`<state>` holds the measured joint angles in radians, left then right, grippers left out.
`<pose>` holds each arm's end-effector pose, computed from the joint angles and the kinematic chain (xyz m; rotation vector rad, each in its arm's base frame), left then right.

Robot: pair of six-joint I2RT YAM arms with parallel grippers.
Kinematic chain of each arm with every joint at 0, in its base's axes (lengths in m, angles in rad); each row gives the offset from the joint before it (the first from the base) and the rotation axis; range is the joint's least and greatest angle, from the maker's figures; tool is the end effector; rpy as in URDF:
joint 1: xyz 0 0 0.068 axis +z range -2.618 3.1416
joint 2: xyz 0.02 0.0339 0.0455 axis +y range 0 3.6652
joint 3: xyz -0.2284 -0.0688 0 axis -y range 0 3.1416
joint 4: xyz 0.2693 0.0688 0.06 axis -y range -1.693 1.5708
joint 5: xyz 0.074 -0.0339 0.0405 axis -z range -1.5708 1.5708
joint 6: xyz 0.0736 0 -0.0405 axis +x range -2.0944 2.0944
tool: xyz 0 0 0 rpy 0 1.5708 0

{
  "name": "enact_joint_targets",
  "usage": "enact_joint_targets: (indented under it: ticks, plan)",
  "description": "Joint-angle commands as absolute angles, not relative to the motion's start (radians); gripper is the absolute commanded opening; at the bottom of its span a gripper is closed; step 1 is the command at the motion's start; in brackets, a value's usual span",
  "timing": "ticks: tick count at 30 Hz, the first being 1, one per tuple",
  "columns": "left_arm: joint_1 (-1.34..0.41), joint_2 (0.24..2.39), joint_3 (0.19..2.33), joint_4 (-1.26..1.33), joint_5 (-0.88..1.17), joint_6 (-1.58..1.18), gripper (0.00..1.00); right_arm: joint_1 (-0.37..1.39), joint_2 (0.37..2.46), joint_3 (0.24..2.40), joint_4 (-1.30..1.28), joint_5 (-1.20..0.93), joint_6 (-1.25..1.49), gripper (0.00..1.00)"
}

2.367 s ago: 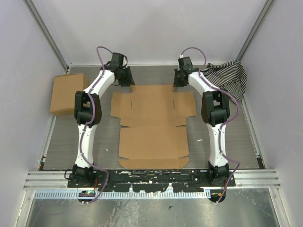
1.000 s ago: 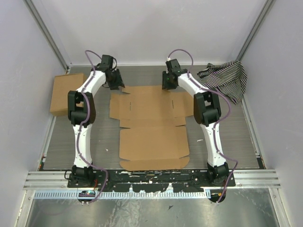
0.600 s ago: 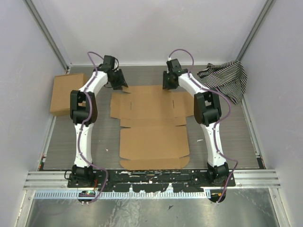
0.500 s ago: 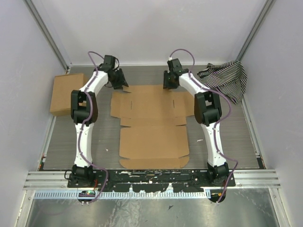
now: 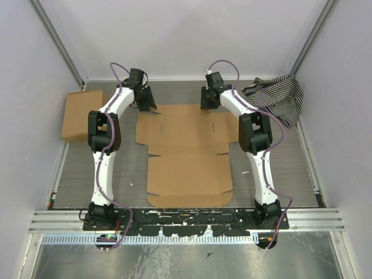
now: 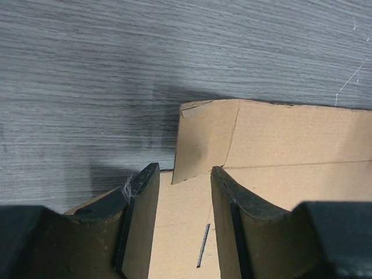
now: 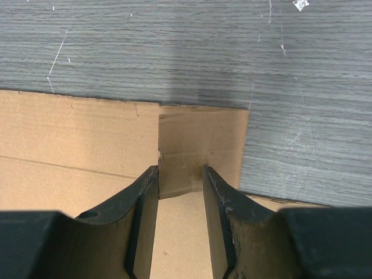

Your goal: Fold the paper box

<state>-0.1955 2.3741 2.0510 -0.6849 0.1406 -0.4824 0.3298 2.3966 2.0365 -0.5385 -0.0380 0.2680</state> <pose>0.5249 -0.1145 0.1193 -0.3223 2.6050 -0.4265 0.5222 0.1817 0.1142 -0.0936 2.4916 0.3018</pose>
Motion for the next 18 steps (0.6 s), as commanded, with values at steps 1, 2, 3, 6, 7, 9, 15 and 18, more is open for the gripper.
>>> enact_joint_targets:
  ticks: [1,2,3,6,7,9,15,18]
  plan:
    - [-0.206,2.365,2.059,-0.637,0.176,-0.492,0.47,0.331,2.415,2.055,-0.531,-0.066,0.282,0.40]
    - [-0.211,2.367,2.065,-0.628,0.184,-0.496,0.48,0.331,2.414,2.055,-0.531,-0.066,0.282,0.40]
    - [-0.216,2.370,2.076,-0.625,0.189,-0.497,0.48,0.330,2.413,2.055,-0.531,-0.066,0.282,0.40]
    - [-0.233,2.382,2.120,-0.629,0.199,-0.497,0.47,0.331,2.413,2.053,-0.531,-0.067,0.281,0.40]
    - [-0.237,2.388,2.133,-0.632,0.204,-0.498,0.47,0.331,2.412,2.053,-0.531,-0.068,0.281,0.40]
    - [-0.247,2.395,2.153,-0.637,0.213,-0.502,0.47,0.331,2.411,2.054,-0.531,-0.069,0.280,0.40]
    - [-0.271,2.398,2.158,-0.617,0.216,-0.508,0.47,0.331,2.417,2.055,-0.529,-0.074,0.281,0.40]
    - [-0.278,2.446,2.203,-0.634,0.228,-0.513,0.47,0.330,2.419,2.053,-0.530,-0.078,0.281,0.40]
